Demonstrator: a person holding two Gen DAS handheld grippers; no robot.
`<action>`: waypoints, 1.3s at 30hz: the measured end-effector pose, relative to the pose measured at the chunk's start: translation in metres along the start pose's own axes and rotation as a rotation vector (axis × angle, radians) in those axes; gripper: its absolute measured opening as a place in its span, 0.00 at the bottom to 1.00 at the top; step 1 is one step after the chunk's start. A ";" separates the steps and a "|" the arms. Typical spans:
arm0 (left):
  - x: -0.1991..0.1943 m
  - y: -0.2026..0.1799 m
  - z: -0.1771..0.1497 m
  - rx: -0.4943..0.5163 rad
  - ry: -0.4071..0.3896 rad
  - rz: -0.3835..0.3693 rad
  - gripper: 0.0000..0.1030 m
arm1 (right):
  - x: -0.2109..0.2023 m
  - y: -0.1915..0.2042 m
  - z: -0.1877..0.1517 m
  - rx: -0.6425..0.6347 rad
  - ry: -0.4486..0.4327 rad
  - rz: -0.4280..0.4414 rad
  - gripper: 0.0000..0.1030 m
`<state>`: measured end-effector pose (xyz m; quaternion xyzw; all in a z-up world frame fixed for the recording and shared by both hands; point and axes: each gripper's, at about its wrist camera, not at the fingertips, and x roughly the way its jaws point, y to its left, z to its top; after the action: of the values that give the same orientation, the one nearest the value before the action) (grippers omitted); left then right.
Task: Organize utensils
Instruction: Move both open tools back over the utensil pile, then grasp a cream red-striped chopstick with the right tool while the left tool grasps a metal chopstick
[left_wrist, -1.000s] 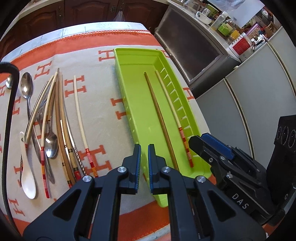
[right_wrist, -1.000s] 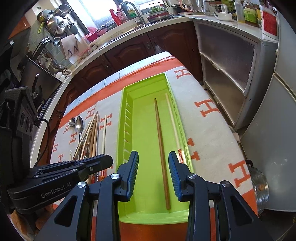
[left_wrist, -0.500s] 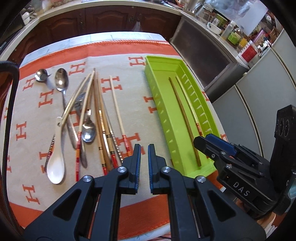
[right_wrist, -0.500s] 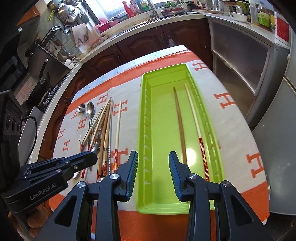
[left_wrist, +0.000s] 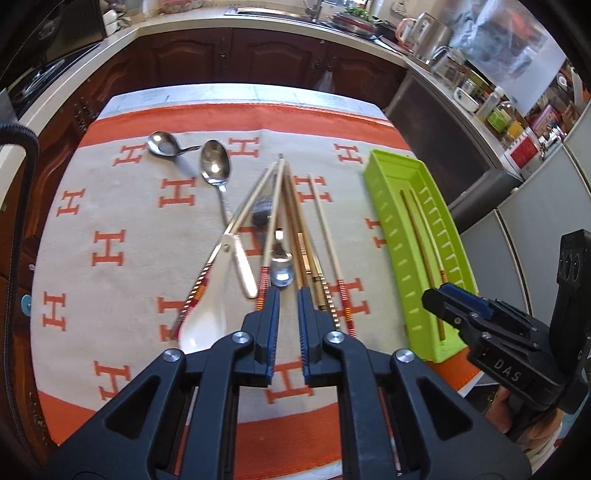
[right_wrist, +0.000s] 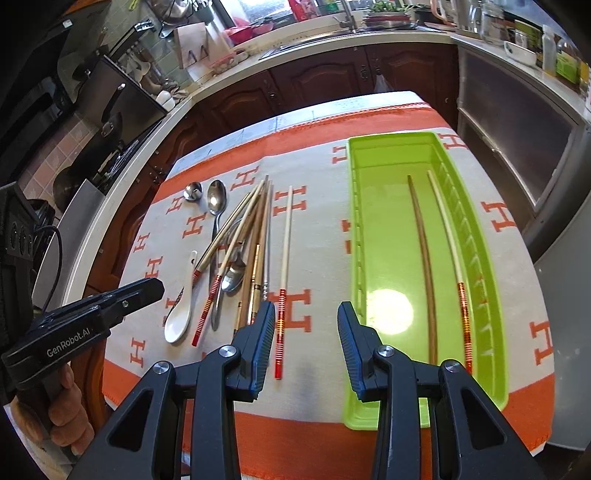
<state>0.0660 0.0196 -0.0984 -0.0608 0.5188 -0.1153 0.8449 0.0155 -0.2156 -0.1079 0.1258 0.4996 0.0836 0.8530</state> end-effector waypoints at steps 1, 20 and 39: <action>0.001 0.007 0.001 -0.009 0.003 0.003 0.15 | 0.002 0.003 0.002 -0.008 0.002 0.003 0.34; 0.049 0.084 0.015 -0.047 0.048 -0.009 0.28 | 0.093 0.041 0.050 -0.075 0.115 -0.011 0.34; 0.102 0.086 0.031 0.062 0.106 -0.027 0.24 | 0.162 0.054 0.055 -0.178 0.169 -0.143 0.21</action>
<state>0.1491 0.0761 -0.1913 -0.0352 0.5583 -0.1456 0.8160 0.1415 -0.1273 -0.2008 0.0062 0.5679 0.0769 0.8195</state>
